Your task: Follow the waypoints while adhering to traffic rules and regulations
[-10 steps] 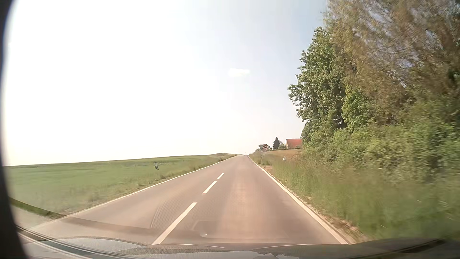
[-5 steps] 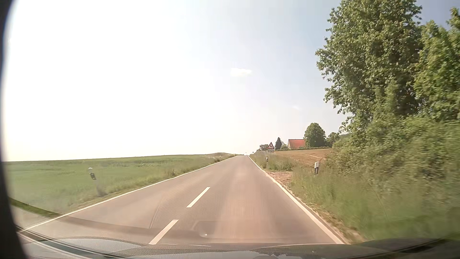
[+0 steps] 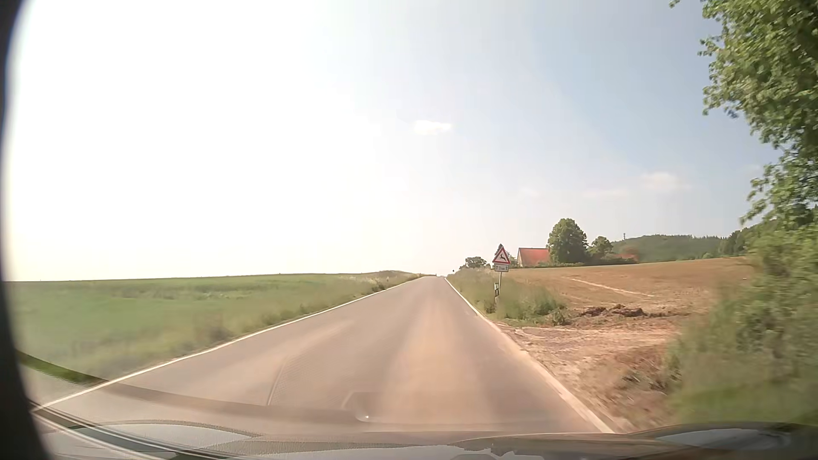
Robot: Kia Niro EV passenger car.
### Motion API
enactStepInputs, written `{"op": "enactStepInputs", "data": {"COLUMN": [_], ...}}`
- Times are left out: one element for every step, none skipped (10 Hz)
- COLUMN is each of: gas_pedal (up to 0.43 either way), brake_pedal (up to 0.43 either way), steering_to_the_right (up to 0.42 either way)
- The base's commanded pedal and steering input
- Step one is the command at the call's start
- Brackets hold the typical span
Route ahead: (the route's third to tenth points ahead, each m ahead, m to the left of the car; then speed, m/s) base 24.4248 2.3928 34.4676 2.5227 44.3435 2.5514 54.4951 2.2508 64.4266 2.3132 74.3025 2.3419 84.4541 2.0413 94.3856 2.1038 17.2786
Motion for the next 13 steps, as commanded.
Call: {"op": "enactStepInputs", "data": {"gas_pedal": [0.358,0.358,0.358,0.358,0.358,0.358,0.358,0.358,0.358,0.358,0.358,0.358,0.358], "brake_pedal": [0.0,0.0,0.0,0.0,0.0,0.0,0.0,0.0,0.0,0.0,0.0,0.0,0.0], "steering_to_the_right": [-0.003,-0.002,-0.002,-0.003,-0.003,-0.003,-0.002,-0.002,-0.002,-0.002,-0.002,-0.002,-0.002]}}
